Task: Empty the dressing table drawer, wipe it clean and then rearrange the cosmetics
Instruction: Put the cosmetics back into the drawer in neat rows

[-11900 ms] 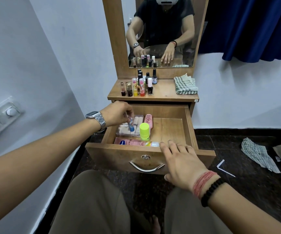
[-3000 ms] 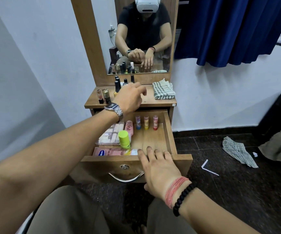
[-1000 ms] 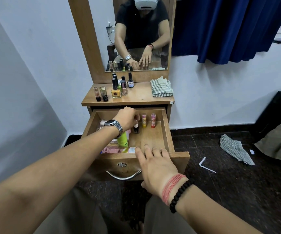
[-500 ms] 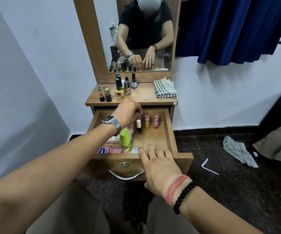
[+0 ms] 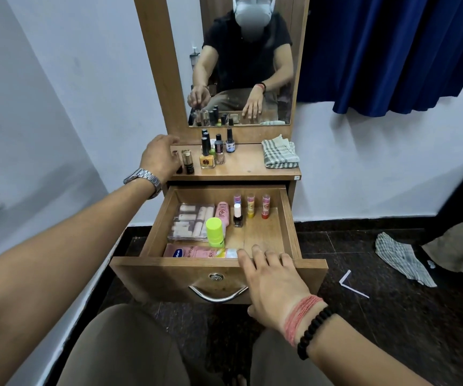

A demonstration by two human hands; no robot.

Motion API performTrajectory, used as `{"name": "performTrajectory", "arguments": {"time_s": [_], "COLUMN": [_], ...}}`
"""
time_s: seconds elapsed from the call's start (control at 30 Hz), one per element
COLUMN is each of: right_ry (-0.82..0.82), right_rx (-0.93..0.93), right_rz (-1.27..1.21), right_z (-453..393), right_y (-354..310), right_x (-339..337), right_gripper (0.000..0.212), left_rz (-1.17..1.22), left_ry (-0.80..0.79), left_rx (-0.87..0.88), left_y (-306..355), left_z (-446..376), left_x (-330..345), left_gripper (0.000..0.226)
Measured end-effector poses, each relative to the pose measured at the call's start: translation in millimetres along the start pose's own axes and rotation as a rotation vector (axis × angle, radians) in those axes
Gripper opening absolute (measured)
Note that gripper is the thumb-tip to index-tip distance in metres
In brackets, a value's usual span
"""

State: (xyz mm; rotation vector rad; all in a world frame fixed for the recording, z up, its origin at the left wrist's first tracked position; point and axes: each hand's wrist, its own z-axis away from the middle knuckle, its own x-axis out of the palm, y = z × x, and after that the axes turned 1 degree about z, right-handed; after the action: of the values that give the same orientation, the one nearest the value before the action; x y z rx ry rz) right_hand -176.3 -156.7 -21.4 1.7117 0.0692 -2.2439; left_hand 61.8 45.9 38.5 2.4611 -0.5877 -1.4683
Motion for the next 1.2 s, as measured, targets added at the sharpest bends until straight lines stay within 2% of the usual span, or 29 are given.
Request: {"name": "performTrajectory", "arguments": {"time_s": [0.17, 0.5, 0.63, 0.73, 0.87, 1.0, 1.2], "right_ry": [0.013, 0.010, 0.002, -0.002, 0.007, 0.003, 0.016], "right_rx": [-0.007, -0.016, -0.018, -0.013, -0.001, 0.001, -0.006], "right_rz": [-0.017, -0.029, -0.038, -0.037, -0.025, -0.024, -0.053], "right_z": [0, -1, -1, -2, -1, 0, 0], "right_y": [1, 2, 2, 2, 0, 0, 2], "right_x": [0, -1, -1, -2, -1, -2, -1], "right_gripper": [0.089, 0.090, 0.092, 0.090, 0.091, 0.093, 0.089], "left_rz": [-0.021, -0.021, 0.028, 0.099, 0.227, 0.118, -0.062], "left_ry": [-0.058, -0.056, 0.049, 0.093, -0.071, -0.244, -0.315], "left_rx": [-0.016, 0.019, 0.050, 0.148, 0.322, 0.517, 0.543], "left_y": [-12, -17, -17, -3, 39, 72, 89], "left_z": [-5, -5, 8, 18, 37, 60, 75], "left_x": [4, -7, -25, -35, -28, 6, 56], "left_gripper": [0.030, 0.012, 0.010, 0.009, 0.013, 0.016, 0.019]}}
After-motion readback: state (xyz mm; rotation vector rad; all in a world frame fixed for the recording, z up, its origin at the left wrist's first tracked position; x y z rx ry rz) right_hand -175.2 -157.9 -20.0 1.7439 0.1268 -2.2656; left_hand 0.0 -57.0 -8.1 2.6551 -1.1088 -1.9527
